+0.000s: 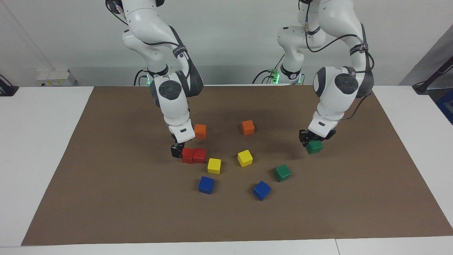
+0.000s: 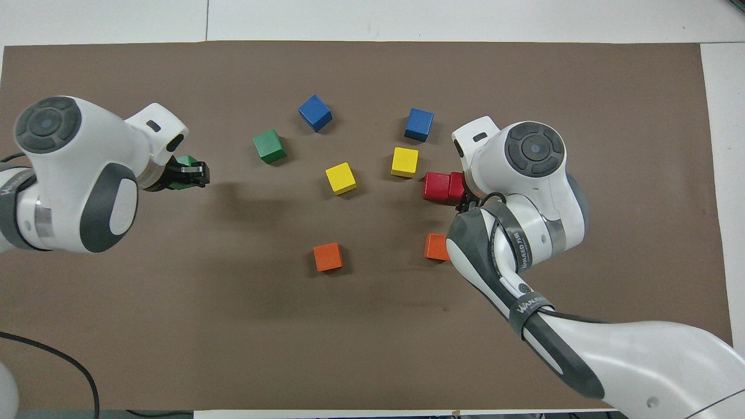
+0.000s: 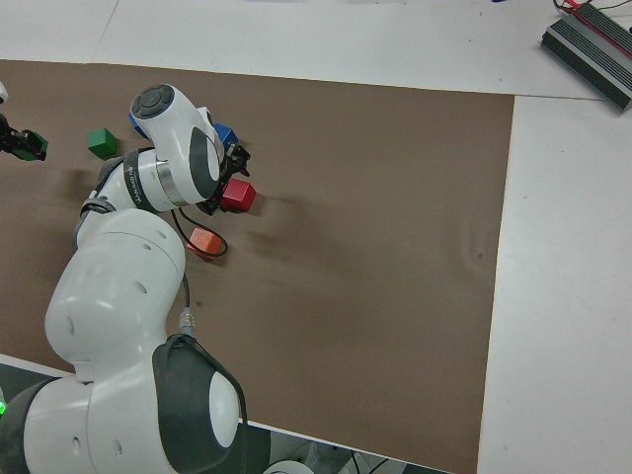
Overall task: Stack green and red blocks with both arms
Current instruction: 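Carry the green cube outward while the right gripper grips a red cube, then release the green cube while the right gripper carries the red cube outward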
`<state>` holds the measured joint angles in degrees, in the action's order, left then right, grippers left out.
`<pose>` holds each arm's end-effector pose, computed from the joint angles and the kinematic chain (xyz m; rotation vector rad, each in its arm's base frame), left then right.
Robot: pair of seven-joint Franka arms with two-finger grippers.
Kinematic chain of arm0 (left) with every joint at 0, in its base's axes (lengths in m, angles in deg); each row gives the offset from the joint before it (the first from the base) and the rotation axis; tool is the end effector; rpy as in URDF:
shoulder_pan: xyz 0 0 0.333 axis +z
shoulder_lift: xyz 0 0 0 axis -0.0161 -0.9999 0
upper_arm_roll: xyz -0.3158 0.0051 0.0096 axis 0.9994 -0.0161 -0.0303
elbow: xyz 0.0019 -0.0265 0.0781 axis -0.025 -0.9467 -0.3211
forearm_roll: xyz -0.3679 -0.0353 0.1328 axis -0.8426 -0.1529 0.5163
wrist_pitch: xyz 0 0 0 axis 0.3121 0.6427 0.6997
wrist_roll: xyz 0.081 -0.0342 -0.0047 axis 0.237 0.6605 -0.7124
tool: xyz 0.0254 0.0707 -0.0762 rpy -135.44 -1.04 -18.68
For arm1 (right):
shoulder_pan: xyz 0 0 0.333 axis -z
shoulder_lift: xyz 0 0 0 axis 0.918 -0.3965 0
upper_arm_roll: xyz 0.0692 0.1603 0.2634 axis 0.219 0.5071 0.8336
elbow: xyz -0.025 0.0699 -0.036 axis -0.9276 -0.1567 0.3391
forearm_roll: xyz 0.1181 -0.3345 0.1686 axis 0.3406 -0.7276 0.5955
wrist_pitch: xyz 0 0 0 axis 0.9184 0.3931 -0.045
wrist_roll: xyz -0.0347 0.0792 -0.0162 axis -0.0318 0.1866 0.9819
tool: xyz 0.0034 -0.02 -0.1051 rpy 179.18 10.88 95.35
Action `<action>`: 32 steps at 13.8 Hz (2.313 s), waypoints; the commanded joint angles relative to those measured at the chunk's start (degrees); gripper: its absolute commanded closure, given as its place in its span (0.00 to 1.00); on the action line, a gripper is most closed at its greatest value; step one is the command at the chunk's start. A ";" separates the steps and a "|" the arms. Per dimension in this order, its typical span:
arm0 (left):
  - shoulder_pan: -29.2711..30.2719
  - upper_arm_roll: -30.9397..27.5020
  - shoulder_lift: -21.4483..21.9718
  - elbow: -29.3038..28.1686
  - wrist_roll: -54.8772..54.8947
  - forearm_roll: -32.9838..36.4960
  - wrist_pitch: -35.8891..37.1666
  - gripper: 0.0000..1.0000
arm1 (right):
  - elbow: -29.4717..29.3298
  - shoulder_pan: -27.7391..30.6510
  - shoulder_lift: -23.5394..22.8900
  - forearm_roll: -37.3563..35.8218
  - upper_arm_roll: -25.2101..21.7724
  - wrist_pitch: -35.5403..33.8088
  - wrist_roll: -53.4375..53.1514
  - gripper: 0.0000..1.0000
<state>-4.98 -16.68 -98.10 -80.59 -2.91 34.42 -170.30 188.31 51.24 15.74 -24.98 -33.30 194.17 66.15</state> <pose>0.5893 -0.0803 0.3932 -3.1249 0.0004 -0.0212 0.5855 0.2087 0.3360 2.5503 1.7827 0.0578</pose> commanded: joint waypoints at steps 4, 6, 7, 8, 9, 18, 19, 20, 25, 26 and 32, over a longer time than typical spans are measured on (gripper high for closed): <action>16.34 0.75 1.40 -3.43 17.31 0.72 -0.09 1.00 | 0.86 0.02 -2.87 -0.82 0.36 5.27 2.11 0.00; 18.81 0.75 1.31 -4.92 17.93 0.55 -2.10 1.00 | 1.75 0.02 -2.87 -0.82 0.27 6.43 2.11 0.00; 19.52 0.75 1.14 -6.49 18.54 0.55 -4.72 1.00 | 1.75 0.02 -2.87 -0.82 0.27 6.26 2.11 0.00; 20.22 0.75 0.61 -7.55 19.50 0.55 -7.01 1.00 | 1.75 0.28 -2.87 -0.82 0.27 6.08 2.11 0.04; 20.66 0.75 -0.09 -7.91 20.29 0.46 -8.60 1.00 | 2.01 0.46 -2.78 -0.82 0.27 6.17 2.11 0.16; 21.90 0.75 -4.58 -7.91 31.20 -1.65 -13.63 1.00 | -9.19 4.40 -1.64 -0.04 -0.17 -7.84 0.63 1.00; 21.99 0.75 -4.66 -8.35 31.20 -2.00 -13.71 1.00 | -11.84 7.11 -0.59 -0.12 -0.17 -11.29 -2.34 1.00; 21.99 0.75 -4.67 -8.79 31.29 -2.35 -14.50 1.00 | -13.26 9.84 0.29 -0.99 -0.17 -12.89 -4.46 1.00; 22.34 0.66 -4.58 -10.64 34.44 -2.35 -16.88 0.01 | -12.93 21.64 2.23 3.22 -0.26 -18.17 -29.82 1.00; 22.77 0.66 -4.58 -10.46 35.67 -2.35 -16.71 0.00 | -12.32 22.69 2.41 3.22 -0.26 -18.00 -33.71 1.00; 20.68 0.66 -4.58 3.20 35.60 -2.09 -0.76 0.00 | -1.27 23.14 4.95 3.22 -0.26 -6.26 -45.34 1.00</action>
<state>16.87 -16.14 -103.08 -85.23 31.72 33.10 -180.16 180.36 74.28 17.90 -22.66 -33.89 182.60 23.47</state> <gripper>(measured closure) 0.000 0.449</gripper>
